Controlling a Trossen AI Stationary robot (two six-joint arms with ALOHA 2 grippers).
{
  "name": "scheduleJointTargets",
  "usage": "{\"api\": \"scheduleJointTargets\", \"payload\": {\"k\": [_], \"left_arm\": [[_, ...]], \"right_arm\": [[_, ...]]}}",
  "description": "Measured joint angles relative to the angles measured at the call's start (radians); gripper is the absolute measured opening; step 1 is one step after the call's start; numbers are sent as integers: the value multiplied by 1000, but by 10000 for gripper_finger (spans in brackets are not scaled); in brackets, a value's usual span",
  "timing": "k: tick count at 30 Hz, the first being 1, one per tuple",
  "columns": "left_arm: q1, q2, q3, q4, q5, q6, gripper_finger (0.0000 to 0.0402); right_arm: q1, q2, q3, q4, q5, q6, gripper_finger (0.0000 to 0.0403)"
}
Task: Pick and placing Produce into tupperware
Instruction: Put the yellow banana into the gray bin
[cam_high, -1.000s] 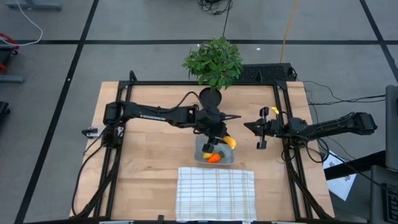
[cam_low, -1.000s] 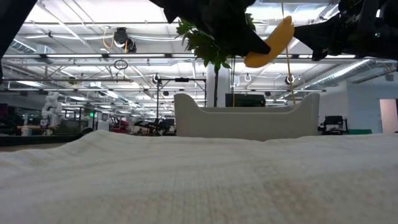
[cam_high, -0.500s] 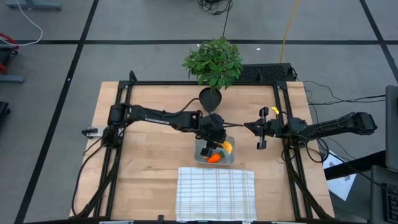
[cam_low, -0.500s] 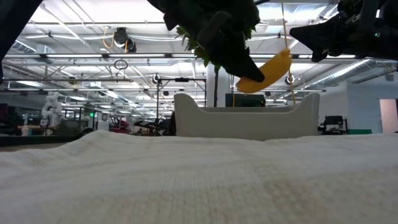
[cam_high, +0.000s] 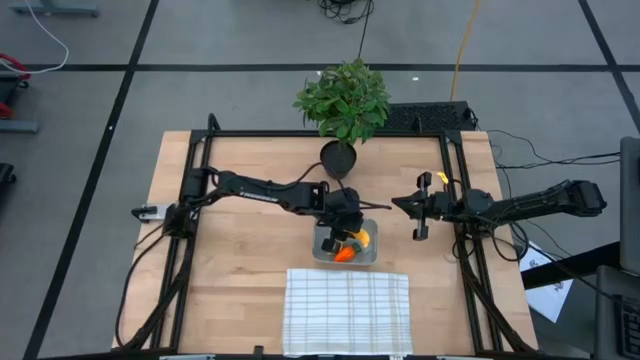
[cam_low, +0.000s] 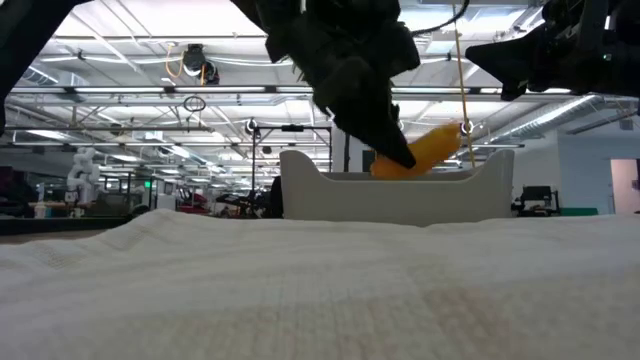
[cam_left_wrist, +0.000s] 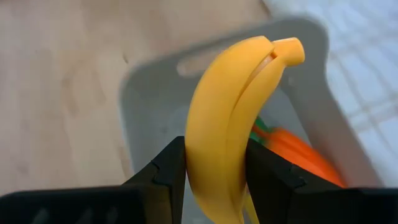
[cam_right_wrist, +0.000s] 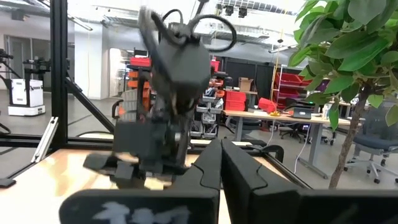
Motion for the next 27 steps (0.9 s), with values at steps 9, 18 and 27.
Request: {"api": "scheduleJointTargets", "payload": {"k": [9, 18, 27], "left_arm": [[0, 42, -1, -27, -50, 20, 129], [-1, 51, -1, -51, -55, 64, 129], [-24, 51, -1, -50, -55, 122, 129]], "right_arm": [[0, 1, 0, -6, 0, 0, 0], [0, 3, 0, -10, 0, 0, 0], [0, 3, 0, -12, 0, 0, 0]]}}
